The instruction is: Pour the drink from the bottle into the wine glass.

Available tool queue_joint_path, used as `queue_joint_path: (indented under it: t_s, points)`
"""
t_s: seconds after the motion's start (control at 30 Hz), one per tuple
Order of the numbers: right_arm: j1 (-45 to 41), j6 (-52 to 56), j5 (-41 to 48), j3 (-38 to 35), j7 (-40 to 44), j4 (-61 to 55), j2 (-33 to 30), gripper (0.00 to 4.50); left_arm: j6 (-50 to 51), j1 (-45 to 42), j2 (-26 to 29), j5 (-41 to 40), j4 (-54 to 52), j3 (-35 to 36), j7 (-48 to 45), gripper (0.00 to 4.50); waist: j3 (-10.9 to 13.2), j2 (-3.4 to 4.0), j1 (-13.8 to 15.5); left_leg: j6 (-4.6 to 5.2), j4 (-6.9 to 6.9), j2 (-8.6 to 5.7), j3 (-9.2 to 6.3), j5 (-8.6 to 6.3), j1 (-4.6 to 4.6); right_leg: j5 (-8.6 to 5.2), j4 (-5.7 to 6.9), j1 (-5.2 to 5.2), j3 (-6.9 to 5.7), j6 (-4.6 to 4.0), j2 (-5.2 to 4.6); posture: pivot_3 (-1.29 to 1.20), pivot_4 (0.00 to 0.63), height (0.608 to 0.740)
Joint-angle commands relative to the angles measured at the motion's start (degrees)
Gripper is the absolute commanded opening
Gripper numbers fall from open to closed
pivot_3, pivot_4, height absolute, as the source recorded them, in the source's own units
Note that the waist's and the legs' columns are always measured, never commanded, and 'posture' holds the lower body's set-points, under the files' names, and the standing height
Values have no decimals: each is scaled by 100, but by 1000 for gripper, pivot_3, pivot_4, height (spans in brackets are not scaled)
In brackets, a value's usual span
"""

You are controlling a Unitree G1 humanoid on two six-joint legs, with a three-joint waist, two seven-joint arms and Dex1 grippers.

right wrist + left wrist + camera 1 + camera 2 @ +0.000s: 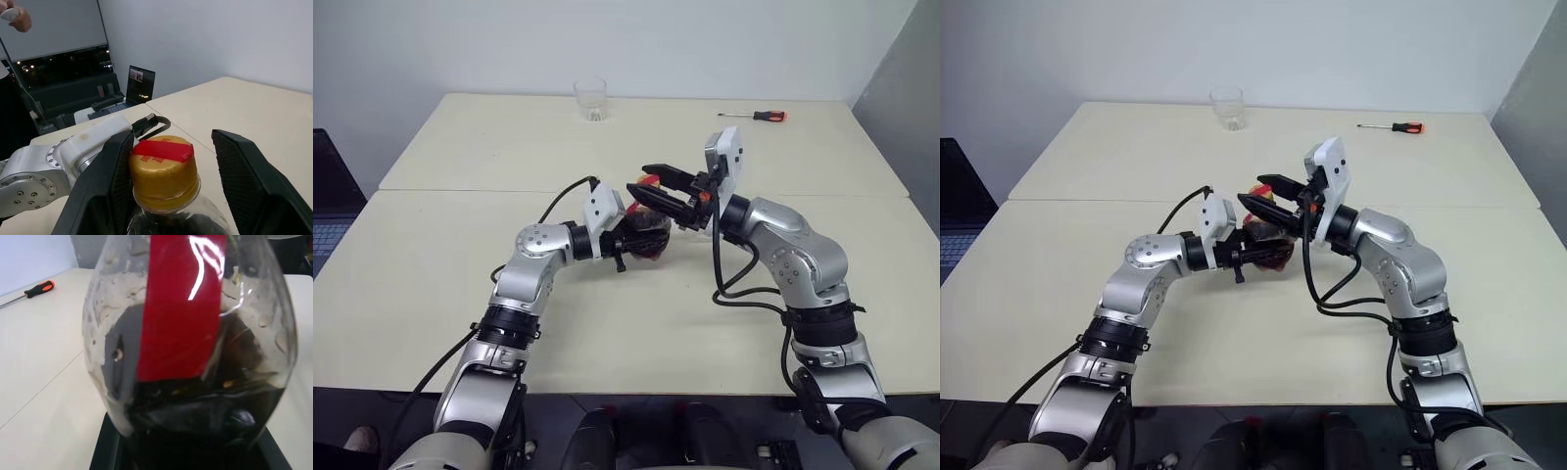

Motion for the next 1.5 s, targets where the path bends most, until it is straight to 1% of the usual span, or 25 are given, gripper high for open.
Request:
queue_joint_path:
  t_s: [0.03,0.5,0.93,1.03,1.1,1.13,1.4,1.5]
  points:
    - [-127,-120,40,-111,35,-48,-14,2702,-90,-201,-1,-140,-109,148,-51,1020,0,0,0,0,0,0,0,0,0,0,0,0,0,0,0,0,150,740]
    - [-149,-106,42,-116,87,-49,-42,2702,-85,-178,-24,-38,-125,48,-41,976,0,0,0,0,0,0,0,0,0,0,1,0,0,0,0,0,150,740]
    - [-204,-40,111,-108,222,-89,-77,2702,153,139,-46,-98,-548,10,50,976,0,0,-1,0,0,0,0,0,0,0,2,0,0,0,0,0,150,740]
    - [-202,-38,110,-92,267,-89,-86,2087,192,183,-63,-101,-621,9,79,976,0,0,0,0,1,0,0,0,0,0,2,-1,0,0,0,0,150,740]
    - [-196,-52,100,-85,288,-90,-92,1461,221,197,-71,-108,-652,15,97,976,0,0,0,0,1,0,0,0,0,0,3,-1,0,0,0,0,150,740]
    - [-194,-53,97,-85,297,-92,-92,1259,227,197,-74,-109,-654,16,105,976,0,0,0,0,1,0,0,0,0,0,3,-1,0,0,0,0,150,740]
    - [-172,-59,78,-53,363,-134,-121,1263,204,196,-91,-102,-644,17,136,976,0,0,0,0,1,0,0,0,0,0,3,-1,0,0,0,0,150,740]
    - [-175,-145,61,-6,532,-119,-172,1263,224,205,-98,-127,-689,19,129,976,0,0,0,0,1,0,0,0,0,0,3,-1,0,0,0,0,150,740]
